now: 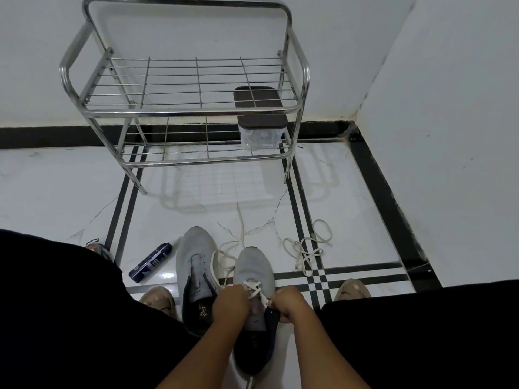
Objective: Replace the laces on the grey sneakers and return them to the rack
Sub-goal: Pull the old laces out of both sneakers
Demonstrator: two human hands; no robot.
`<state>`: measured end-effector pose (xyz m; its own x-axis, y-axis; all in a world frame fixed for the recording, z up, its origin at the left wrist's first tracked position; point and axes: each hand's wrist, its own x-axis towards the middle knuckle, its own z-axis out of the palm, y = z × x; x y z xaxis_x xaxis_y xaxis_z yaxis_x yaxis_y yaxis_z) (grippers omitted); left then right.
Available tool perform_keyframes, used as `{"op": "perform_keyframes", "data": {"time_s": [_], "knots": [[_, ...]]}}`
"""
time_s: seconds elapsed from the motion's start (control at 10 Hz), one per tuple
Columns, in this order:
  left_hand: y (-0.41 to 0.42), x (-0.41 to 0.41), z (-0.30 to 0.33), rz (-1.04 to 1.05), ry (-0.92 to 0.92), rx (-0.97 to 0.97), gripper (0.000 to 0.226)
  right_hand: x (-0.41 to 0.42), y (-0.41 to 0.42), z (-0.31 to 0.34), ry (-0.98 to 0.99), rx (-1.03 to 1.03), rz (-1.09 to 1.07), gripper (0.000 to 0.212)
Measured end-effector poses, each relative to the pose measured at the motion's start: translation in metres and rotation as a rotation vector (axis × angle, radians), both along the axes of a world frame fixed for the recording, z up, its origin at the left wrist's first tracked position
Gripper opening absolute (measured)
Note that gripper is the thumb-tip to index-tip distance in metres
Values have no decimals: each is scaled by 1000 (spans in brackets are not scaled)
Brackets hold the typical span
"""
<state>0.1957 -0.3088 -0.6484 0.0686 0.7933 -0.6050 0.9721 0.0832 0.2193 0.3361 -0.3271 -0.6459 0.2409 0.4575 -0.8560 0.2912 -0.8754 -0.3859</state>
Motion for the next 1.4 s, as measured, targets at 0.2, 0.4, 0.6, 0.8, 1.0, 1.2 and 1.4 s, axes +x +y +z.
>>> {"op": "perform_keyframes", "data": {"time_s": [0.2,0.4,0.6,0.8,1.0,1.2,1.4], "knots": [[12,-23,-8,204,-240,-127,26,-10,4,11,-391,38,357,33],[11,-27,-13,242,-295,-127,18,-41,5,-4,-413,344,723,32],[10,-30,-15,297,-223,-107,23,-13,9,-12,-32,206,-435,50],[12,-28,-23,288,-276,-137,22,-17,20,-2,-213,262,293,21],[12,-30,-22,302,-293,-163,19,-39,9,-15,-392,219,438,27],[12,-30,-24,293,-284,-166,21,25,43,35,356,434,-1481,25],[12,-28,-20,255,-270,-167,23,-24,22,9,-284,308,362,24]]}}
